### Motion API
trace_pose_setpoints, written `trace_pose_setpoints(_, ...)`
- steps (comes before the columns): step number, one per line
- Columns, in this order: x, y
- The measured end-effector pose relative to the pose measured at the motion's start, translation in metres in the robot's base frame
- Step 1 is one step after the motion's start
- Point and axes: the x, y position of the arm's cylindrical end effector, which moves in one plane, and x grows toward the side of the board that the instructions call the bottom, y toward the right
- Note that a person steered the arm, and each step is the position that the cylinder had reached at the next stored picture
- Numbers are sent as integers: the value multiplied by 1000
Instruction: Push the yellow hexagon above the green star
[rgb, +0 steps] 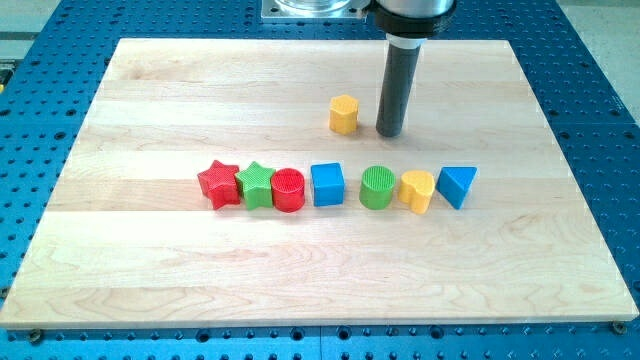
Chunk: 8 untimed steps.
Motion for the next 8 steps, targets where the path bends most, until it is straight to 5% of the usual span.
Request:
trace_pose_setpoints(2,-25,-69)
trace_pose_setpoints(4,-56,-51)
trace_pose_setpoints(8,-22,-125)
